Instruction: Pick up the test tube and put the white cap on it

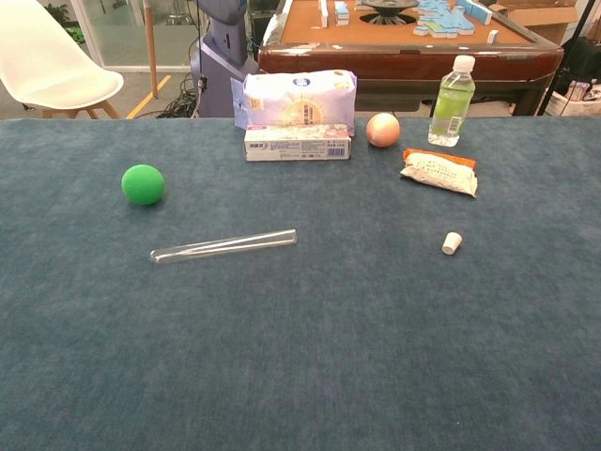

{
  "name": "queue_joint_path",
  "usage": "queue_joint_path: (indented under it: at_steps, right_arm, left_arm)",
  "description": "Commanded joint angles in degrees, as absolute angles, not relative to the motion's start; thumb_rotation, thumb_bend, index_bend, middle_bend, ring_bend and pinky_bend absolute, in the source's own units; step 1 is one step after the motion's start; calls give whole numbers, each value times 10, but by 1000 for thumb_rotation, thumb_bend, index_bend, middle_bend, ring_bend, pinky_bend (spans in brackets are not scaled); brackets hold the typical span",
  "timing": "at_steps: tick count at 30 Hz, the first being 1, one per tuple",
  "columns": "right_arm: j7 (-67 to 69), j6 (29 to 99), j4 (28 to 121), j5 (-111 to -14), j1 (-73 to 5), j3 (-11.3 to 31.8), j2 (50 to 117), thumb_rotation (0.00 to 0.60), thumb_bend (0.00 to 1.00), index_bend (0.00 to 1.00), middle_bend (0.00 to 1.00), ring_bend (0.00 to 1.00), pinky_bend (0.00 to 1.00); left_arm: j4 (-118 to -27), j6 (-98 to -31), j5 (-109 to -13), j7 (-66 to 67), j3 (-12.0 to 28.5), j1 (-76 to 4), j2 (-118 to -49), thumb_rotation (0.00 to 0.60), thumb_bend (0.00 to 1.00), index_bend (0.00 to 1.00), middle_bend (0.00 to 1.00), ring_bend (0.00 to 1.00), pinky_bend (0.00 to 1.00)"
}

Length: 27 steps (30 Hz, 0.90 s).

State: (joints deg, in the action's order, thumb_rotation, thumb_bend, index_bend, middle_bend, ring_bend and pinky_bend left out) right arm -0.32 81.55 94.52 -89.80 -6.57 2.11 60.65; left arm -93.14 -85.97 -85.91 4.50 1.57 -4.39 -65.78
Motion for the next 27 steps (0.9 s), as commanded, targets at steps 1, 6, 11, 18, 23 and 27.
queue_joint_path:
  at_steps: [1, 6, 11, 18, 23, 27]
  right_arm:
    - [-5, 813, 946, -896, -67, 22, 606, 600, 116, 227, 321, 275, 352]
    - [-8, 809, 949, -892, -69, 21, 606, 600, 116, 227, 321, 275, 352]
    - [-8, 816, 952, -891, -71, 27, 603, 600, 115, 227, 321, 275, 352]
    - [-43, 824, 974, -861, -74, 50, 588, 600, 115, 228, 321, 275, 352]
    - [-54, 834, 996, -839, -75, 69, 568, 600, 116, 228, 321, 275, 352]
    - [-68, 837, 1012, -824, -73, 76, 553, 600, 116, 227, 321, 275, 352]
  left_arm:
    - [-931, -857, -859, 45, 16, -45, -659, 600, 240, 145, 247, 256, 200]
    - [-930, -850, -862, 42, 13, -48, -662, 600, 239, 145, 247, 258, 201]
    - [-930, -847, -869, 37, 19, -58, -661, 600, 240, 148, 247, 259, 201]
    - [-932, -805, -888, 33, 39, -107, -671, 600, 240, 212, 320, 299, 221]
    - [-934, -756, -896, 39, 62, -162, -682, 600, 240, 247, 406, 360, 285]
    - [-943, -698, -887, 56, 74, -208, -691, 600, 240, 307, 620, 540, 373]
